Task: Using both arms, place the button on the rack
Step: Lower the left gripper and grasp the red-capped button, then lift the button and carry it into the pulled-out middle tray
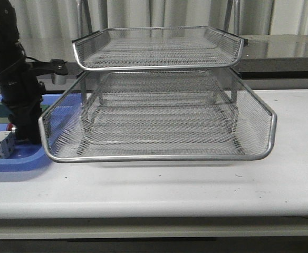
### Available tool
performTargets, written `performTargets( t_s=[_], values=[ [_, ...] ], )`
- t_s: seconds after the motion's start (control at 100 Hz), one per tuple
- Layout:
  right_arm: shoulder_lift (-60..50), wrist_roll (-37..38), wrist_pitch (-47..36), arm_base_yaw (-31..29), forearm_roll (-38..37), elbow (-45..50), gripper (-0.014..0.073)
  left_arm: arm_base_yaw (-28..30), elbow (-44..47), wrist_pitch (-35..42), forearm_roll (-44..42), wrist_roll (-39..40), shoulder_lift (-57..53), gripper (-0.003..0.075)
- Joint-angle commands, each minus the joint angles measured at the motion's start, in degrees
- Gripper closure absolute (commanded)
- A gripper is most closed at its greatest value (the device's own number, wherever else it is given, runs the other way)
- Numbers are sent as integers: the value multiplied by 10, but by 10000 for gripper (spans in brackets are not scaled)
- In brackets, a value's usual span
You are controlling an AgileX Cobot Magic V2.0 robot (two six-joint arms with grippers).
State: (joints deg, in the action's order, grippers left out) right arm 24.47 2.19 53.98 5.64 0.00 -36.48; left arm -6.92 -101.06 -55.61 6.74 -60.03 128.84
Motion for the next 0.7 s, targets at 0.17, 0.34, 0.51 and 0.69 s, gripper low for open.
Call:
performTargets(
  t_s=[0.17,0.34,0.51,0.69],
  values=[
    [2,0,-34,-1,-6,-19,662,6,-15,6,-1,28,-80,741],
    [2,0,-34,-1,-6,-19,662,28,-22,-15,3,50,-118,741],
    [2,0,-34,-1,-6,-19,662,50,-25,-43,32,64,-164,741],
    [2,0,-34,-1,-6,-19,662,54,-25,-92,66,64,-219,741]
  ],
)
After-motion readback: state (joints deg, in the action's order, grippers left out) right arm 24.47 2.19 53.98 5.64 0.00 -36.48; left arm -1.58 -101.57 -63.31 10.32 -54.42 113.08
